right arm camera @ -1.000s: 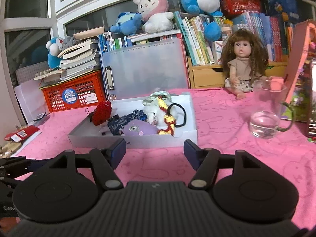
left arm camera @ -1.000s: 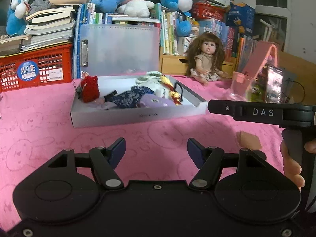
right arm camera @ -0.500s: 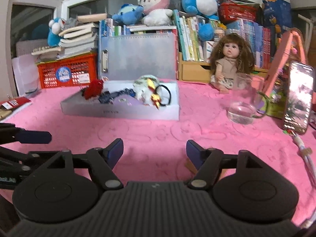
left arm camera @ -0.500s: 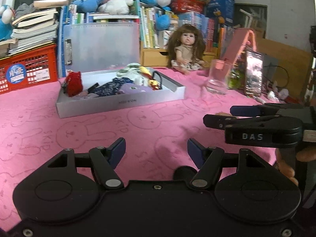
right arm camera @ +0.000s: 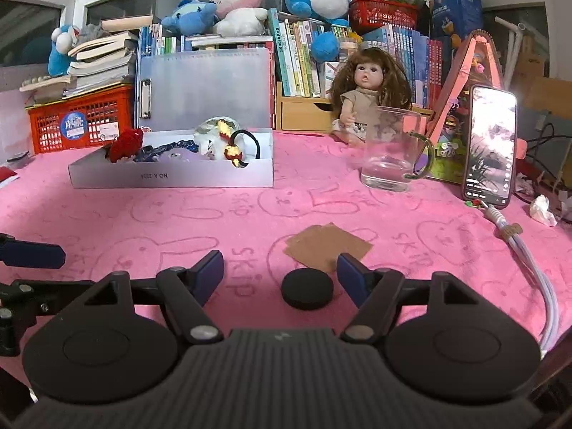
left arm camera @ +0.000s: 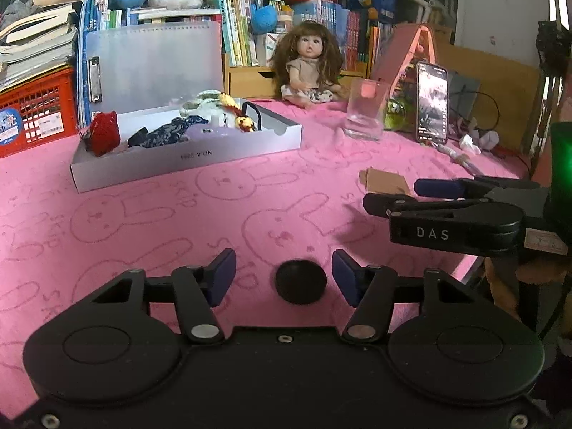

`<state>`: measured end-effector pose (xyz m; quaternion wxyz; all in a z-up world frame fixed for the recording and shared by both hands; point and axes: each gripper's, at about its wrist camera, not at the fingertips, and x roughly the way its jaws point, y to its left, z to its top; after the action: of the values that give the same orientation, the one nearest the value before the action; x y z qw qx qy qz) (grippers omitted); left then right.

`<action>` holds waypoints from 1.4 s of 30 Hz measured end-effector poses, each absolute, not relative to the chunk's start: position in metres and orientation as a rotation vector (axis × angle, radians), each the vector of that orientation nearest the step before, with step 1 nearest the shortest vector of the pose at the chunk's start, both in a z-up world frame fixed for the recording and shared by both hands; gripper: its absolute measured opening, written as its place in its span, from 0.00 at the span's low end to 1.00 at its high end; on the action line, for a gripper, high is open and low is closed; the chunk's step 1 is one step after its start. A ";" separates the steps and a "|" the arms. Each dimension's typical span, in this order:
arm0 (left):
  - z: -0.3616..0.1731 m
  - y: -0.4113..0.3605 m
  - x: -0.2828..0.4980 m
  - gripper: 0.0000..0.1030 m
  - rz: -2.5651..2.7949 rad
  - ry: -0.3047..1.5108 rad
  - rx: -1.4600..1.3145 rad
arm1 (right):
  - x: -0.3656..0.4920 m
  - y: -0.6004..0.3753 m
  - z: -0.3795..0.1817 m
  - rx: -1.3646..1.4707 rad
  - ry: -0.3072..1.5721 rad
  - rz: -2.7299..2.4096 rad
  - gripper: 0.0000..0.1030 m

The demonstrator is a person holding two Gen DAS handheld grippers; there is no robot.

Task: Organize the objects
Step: 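Close the left gripper on a black round puck while the right grasps another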

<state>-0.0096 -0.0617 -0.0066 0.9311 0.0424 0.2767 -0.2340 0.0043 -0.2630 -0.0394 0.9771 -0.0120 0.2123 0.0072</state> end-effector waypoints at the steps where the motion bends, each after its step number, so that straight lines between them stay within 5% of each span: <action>1: -0.007 -0.062 -0.010 0.54 -0.479 0.569 0.088 | 0.004 -0.262 -0.040 -0.029 0.427 0.007 0.78; 13: -0.010 -0.064 -0.011 0.42 -0.473 0.575 0.084 | 0.001 -0.262 -0.045 -0.027 0.440 -0.031 0.58; 31: -0.012 -0.069 -0.013 0.37 -0.453 0.570 0.077 | 0.000 -0.271 -0.047 0.016 0.438 -0.067 0.53; 42: -0.012 -0.069 -0.011 0.29 -0.432 0.567 0.071 | -0.002 -0.265 -0.047 0.004 0.431 -0.048 0.35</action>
<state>-0.0114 -0.0687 -0.0120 0.9366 0.0347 0.2774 -0.2114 -0.0016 -0.2650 -0.0473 0.9766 0.0020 0.2137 -0.0237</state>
